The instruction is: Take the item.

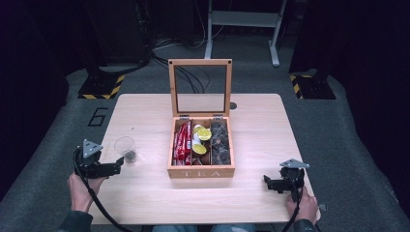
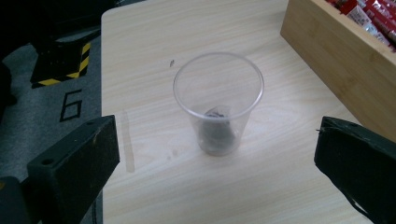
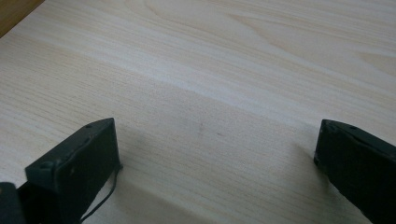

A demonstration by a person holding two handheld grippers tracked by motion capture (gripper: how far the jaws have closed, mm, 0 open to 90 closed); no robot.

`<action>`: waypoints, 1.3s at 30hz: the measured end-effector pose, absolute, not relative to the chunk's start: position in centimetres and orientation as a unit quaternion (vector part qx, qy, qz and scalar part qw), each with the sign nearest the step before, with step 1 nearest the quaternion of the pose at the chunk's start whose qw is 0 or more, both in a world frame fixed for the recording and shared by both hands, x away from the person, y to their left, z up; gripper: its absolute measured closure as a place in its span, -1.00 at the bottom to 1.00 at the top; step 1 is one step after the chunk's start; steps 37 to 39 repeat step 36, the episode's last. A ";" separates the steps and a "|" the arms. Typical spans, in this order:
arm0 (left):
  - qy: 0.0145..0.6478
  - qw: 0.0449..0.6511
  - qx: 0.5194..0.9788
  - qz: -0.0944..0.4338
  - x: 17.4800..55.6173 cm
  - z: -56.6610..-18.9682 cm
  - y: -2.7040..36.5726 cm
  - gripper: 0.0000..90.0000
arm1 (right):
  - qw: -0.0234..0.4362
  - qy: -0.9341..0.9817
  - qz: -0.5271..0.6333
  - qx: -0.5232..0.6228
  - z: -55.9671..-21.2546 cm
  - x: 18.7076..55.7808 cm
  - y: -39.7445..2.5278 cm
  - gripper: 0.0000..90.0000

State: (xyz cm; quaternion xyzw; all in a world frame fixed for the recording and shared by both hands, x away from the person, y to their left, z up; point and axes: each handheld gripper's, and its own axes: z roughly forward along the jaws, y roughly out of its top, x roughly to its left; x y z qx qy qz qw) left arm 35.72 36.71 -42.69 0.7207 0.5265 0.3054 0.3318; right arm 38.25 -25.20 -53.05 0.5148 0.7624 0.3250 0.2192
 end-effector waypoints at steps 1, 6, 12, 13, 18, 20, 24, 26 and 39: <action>0.528 0.331 0.720 0.304 35.6 -43.0 36.8 -1.00 | 0.219 0.762 0.325 0.515 -53.0 38.3 -25.2 -1.00; 0.539 0.327 0.717 0.297 35.2 -44.8 37.3 -1.00 | 0.219 0.763 0.325 0.515 -53.0 38.3 -25.2 -1.00; 0.550 0.312 0.720 0.287 34.7 -46.6 37.9 -1.00 | 0.219 0.762 0.325 0.515 -53.0 38.3 -25.2 -1.00; 0.554 0.312 0.717 0.286 34.7 -46.9 37.9 -1.00 | 0.219 0.762 0.325 0.515 -53.0 38.3 -25.2 -1.00; 0.572 0.296 0.719 0.263 34.7 -49.2 38.4 -1.00 | 0.219 0.762 0.325 0.515 -53.0 38.3 -25.2 -1.00; 0.578 0.293 0.719 0.252 34.8 -50.0 38.8 -1.00 | 0.219 0.762 0.325 0.515 -53.0 38.3 -25.2 -1.00; 0.596 0.296 0.707 0.238 34.9 -51.1 39.2 -1.00 | 0.219 0.762 0.325 0.515 -53.0 38.3 -25.2 -1.00; 0.599 0.298 0.706 0.232 35.0 -51.7 39.4 -1.00 | 0.219 0.762 0.325 0.515 -53.0 38.3 -25.2 -1.00; 0.591 0.307 0.703 0.248 34.9 -53.3 39.3 -1.00 | 0.219 0.762 0.325 0.515 -53.0 38.3 -25.2 -1.00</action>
